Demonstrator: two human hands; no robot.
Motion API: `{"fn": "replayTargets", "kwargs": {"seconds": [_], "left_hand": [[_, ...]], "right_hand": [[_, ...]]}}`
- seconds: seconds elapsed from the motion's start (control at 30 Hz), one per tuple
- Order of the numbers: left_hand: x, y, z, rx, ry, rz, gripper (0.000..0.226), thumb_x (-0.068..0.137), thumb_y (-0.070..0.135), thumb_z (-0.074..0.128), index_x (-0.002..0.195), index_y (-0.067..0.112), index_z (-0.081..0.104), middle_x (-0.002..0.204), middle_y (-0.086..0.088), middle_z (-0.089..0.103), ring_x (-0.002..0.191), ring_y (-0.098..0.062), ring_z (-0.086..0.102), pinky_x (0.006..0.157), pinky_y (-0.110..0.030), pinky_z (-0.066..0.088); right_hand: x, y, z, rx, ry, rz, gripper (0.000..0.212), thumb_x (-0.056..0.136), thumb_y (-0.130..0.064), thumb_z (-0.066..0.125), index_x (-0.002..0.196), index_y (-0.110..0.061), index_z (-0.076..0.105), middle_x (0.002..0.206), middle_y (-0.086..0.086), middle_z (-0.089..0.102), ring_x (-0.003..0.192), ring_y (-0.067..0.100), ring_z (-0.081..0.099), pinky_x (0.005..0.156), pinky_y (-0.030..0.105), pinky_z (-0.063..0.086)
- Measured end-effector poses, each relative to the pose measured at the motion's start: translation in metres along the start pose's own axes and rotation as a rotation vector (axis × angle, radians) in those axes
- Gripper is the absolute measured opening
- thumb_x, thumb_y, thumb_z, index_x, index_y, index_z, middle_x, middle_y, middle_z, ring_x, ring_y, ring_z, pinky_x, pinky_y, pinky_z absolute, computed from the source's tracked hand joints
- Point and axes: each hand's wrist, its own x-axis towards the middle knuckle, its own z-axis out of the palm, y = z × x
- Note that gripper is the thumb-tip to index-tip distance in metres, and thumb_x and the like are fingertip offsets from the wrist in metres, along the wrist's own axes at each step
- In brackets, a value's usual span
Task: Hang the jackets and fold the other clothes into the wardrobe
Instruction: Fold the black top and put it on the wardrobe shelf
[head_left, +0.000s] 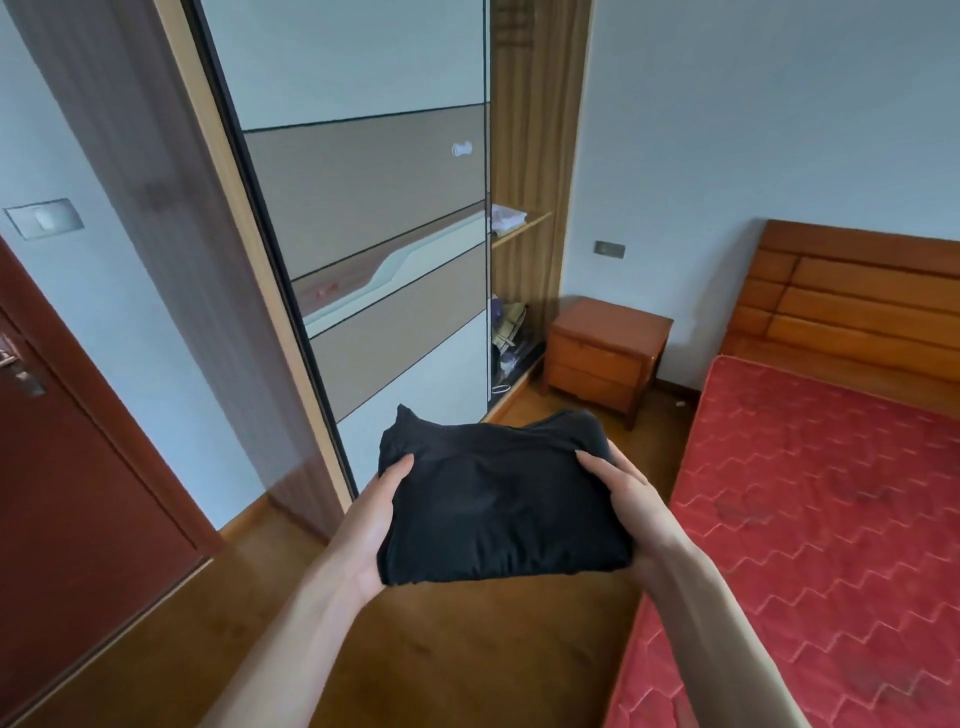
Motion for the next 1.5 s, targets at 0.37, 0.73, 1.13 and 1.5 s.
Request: {"fn": "replayTargets", "kwargs": {"seconds": [0.37,0.73,1.13,1.5], "left_hand": [[0.15,0.11,0.058,0.076,-0.11,-0.048,0.046,0.09,0.06,0.072,0.126,0.032,0.071,0.115,0.0,0.079,0.103,-0.03,0.076,0.085,-0.048,0.064],[0.302,0.191,0.12,0.111,-0.25,-0.045,0.046,0.096,0.057,0.064,0.134,0.032,0.065,0.127,-0.001,0.073,0.114,-0.03,0.07,0.102,-0.05,0.056],[0.494,0.315,0.207,0.221,-0.419,-0.06,0.028,0.096,0.057,0.062,0.114,0.037,0.068,0.096,0.008,0.081,0.098,-0.026,0.075,0.068,-0.036,0.063],[0.626,0.358,0.316,0.289,-0.503,-0.114,0.033,0.095,0.055,0.066,0.119,0.032,0.07,0.104,0.002,0.081,0.09,-0.025,0.079,0.067,-0.039,0.064]], "right_hand": [[0.146,-0.047,-0.001,0.083,0.147,-0.028,0.03,0.102,-0.029,0.066,0.126,-0.045,0.071,0.119,0.0,0.078,0.103,0.022,0.077,0.073,0.034,0.064],[0.29,-0.093,-0.006,0.041,0.249,-0.096,0.028,0.103,-0.027,0.063,0.121,-0.045,0.074,0.123,0.001,0.077,0.112,0.024,0.075,0.101,0.048,0.057],[0.479,-0.158,-0.015,0.081,0.399,-0.173,0.031,0.102,-0.031,0.065,0.125,-0.051,0.07,0.124,-0.003,0.076,0.111,0.023,0.075,0.093,0.045,0.061],[0.602,-0.19,-0.084,0.17,0.527,-0.164,0.028,0.101,-0.034,0.066,0.118,-0.056,0.072,0.115,-0.007,0.079,0.101,0.02,0.077,0.072,0.036,0.064]]}}
